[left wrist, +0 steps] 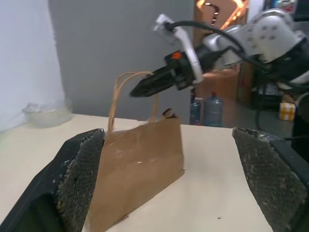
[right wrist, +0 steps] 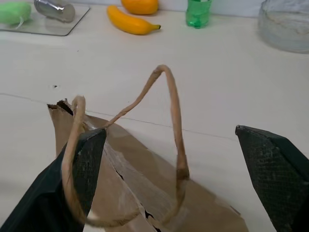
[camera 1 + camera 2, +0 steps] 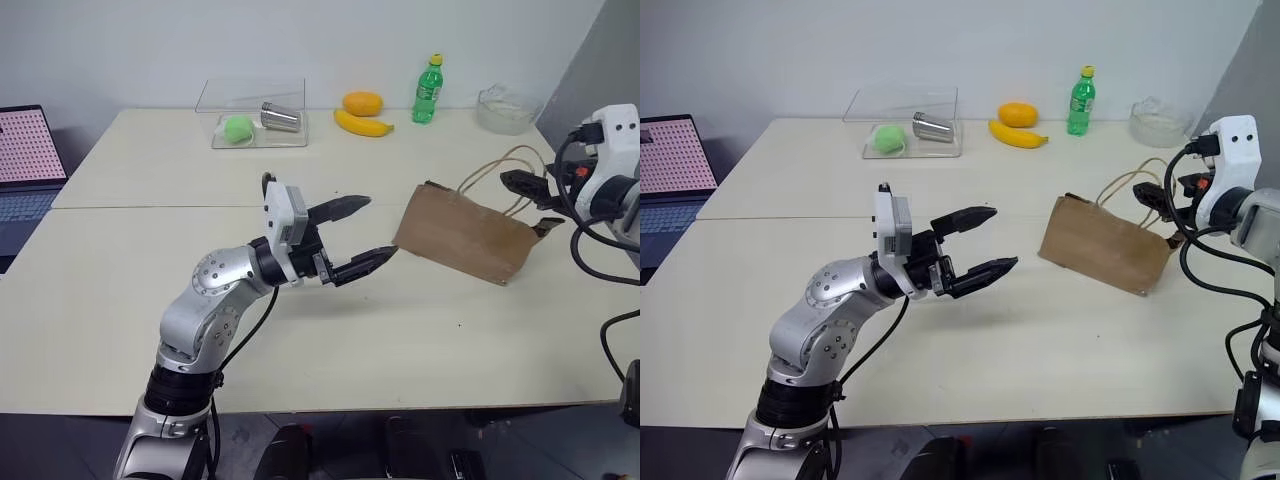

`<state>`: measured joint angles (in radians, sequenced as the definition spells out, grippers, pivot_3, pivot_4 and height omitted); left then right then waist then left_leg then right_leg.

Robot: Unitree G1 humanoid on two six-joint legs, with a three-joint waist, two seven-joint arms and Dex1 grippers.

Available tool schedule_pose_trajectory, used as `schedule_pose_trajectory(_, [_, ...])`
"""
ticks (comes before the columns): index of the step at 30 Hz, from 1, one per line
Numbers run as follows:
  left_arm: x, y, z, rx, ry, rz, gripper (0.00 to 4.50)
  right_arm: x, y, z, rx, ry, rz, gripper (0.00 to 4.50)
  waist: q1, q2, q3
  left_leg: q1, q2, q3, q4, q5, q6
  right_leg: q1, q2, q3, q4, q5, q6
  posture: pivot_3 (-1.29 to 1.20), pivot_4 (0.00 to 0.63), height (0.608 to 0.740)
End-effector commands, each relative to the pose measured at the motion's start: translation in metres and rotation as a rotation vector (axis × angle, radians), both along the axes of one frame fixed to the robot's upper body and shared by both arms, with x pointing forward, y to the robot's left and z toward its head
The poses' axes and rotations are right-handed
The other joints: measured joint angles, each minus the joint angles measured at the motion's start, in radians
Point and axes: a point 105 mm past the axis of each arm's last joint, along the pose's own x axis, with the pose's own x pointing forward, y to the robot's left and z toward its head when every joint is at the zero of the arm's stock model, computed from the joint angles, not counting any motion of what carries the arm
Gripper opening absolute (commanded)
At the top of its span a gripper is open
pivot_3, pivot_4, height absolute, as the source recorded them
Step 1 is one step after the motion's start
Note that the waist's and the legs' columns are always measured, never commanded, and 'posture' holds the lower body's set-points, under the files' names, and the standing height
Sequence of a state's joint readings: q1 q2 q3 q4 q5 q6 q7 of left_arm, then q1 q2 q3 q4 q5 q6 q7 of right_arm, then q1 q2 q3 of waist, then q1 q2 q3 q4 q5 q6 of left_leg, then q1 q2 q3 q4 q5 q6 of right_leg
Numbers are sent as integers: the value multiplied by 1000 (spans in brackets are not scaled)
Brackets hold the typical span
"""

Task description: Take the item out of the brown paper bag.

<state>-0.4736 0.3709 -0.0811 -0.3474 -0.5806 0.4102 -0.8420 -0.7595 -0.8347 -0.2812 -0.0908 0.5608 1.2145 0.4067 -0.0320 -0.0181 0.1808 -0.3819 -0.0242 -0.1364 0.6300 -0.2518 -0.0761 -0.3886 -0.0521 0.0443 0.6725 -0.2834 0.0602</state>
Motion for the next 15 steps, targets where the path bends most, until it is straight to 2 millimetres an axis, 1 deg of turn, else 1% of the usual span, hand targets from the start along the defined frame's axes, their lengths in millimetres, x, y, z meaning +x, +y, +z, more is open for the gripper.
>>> schedule_pose_trajectory(1, [-5, -3, 15, -12, -59, -25, 4500, -2, 0, 19, -39, -58, 13, 3887, 0, 0, 0, 0, 0, 0, 0, 0, 0, 0, 0, 0, 0, 0, 0, 0, 150, 740])
schedule_pose_trajectory(5, [-5, -5, 16, -2, -70, -29, 4500, -2, 3, 23, -57, -61, 26, 2497, 0, 0, 1, 0, 0, 0, 0, 0, 0, 0, 0, 0, 0, 0, 0, 0, 150, 740])
schedule_pose_trajectory(7, [-5, -6, 15, 4, -72, -29, 4500, -2, 4, 26, -65, -63, 36, 1656, 0, 0, 2, 0, 0, 0, 0, 0, 0, 0, 0, 0, 0, 0, 0, 0, 150, 740])
schedule_pose_trajectory(8, [-5, -6, 15, 6, -72, -29, 4500, -2, 5, 26, -70, -65, 41, 1397, 0, 0, 2, 0, 0, 0, 0, 0, 0, 0, 0, 0, 0, 0, 0, 0, 150, 740])
schedule_pose_trajectory(12, [-3, -5, 14, 13, -70, -17, 4500, 2, 7, 36, -108, -92, 57, 23, 0, 0, 3, 0, 0, 0, 0, 0, 0, 0, 0, 0, 0, 0, 0, 0, 150, 740])
schedule_pose_trajectory(15, [1, -2, 15, 5, -64, 9, 4500, 6, 8, 45, -155, -122, 74, 23, 0, 0, 3, 0, 0, 0, 0, 0, 0, 0, 0, 0, -1, 0, 0, 0, 150, 740])
